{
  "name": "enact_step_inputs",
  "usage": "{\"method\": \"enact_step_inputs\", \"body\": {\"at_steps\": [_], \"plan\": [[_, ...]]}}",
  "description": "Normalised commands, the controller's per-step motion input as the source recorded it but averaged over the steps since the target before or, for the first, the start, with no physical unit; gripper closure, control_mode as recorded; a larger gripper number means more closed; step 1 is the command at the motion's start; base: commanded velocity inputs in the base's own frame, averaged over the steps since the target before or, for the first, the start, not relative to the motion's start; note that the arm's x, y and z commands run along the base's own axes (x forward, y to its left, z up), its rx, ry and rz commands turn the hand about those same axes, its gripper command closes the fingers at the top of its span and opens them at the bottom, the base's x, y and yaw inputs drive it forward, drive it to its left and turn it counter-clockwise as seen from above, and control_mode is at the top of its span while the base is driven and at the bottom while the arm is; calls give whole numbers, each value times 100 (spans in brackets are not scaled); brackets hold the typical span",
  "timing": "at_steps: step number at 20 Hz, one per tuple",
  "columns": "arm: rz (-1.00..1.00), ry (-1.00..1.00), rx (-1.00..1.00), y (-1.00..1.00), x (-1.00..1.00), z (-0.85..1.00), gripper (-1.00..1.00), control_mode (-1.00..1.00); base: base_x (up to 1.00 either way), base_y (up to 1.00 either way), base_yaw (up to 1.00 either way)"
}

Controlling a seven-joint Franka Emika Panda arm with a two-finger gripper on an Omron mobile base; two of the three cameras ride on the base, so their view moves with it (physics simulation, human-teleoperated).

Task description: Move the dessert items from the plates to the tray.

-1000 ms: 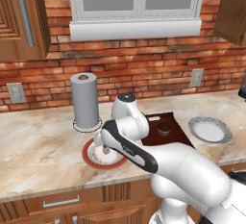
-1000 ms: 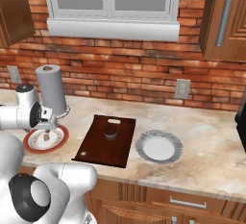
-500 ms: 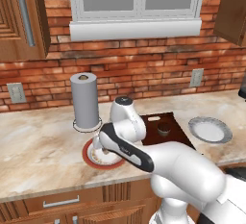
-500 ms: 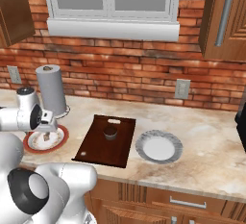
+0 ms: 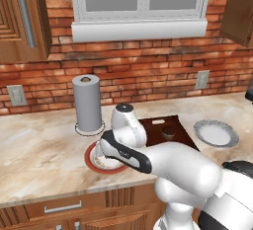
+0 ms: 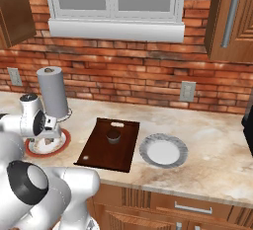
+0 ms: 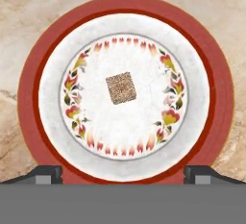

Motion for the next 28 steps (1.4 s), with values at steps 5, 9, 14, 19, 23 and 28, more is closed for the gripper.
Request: {"method": "enact_step_inputs", "body": {"at_steps": [5,9,14,19,23,28], "plan": [[0,5,-4,15,28,0,-100,-100,0,0,0],[0,3,0,20,18,0,-100,-100,0,0,0],[0,2,0,18,23,0,-100,-100,0,0,0],[0,1,0,3,6,-4,-100,-100,0,0,0],[0,0,0,0,0,-13,-100,-100,0,0,0],[0,0,0,0,0,-15,-100,-100,0,0,0]]}}
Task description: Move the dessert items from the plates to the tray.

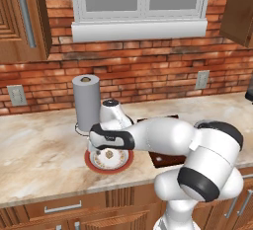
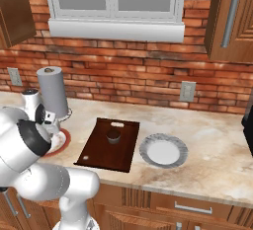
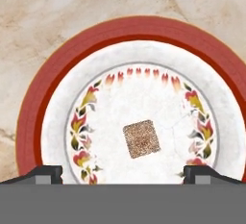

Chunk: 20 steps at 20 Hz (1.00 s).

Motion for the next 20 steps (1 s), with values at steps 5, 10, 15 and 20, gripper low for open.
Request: {"method": "enact_step_inputs", "body": {"at_steps": [5,10,15,20], "plan": [[0,0,0,-4,0,-9,-100,-100,0,0,0],[0,0,0,-12,0,-9,-100,-100,0,0,0],[1,0,0,-8,0,-9,-100,-100,0,0,0],[4,0,0,0,0,-10,-100,-100,0,0,0]]}}
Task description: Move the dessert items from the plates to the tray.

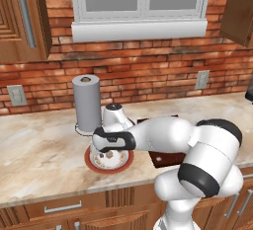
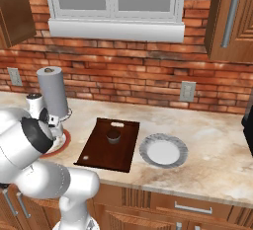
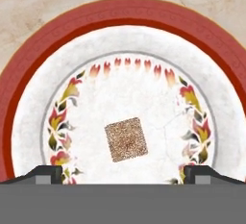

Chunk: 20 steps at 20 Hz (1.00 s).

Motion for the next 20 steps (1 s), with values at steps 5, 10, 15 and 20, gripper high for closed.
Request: {"method": "enact_step_inputs", "body": {"at_steps": [5,10,15,20], "plan": [[3,0,0,13,11,-4,-100,-100,0,0,0],[1,0,0,4,17,0,-100,-100,0,0,0],[0,0,0,0,-6,0,-100,-100,0,0,0],[1,0,0,0,-22,-1,-100,-100,0,0,0]]}}
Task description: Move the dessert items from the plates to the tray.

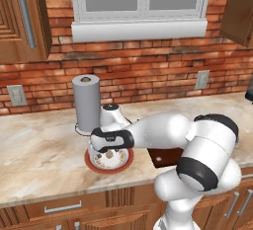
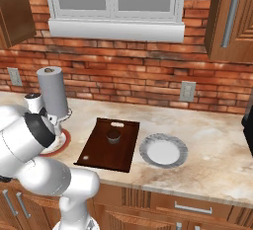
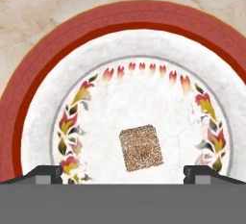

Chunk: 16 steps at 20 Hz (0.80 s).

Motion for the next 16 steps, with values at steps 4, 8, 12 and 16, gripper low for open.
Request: {"method": "enact_step_inputs", "body": {"at_steps": [4,8,12,16], "plan": [[0,0,0,0,-3,-15,-100,-100,0,0,0],[0,0,-2,-2,8,-10,-100,-100,0,0,0],[1,0,-1,0,13,0,-100,-100,0,0,0],[0,0,0,0,13,0,-100,-100,0,0,0]]}}
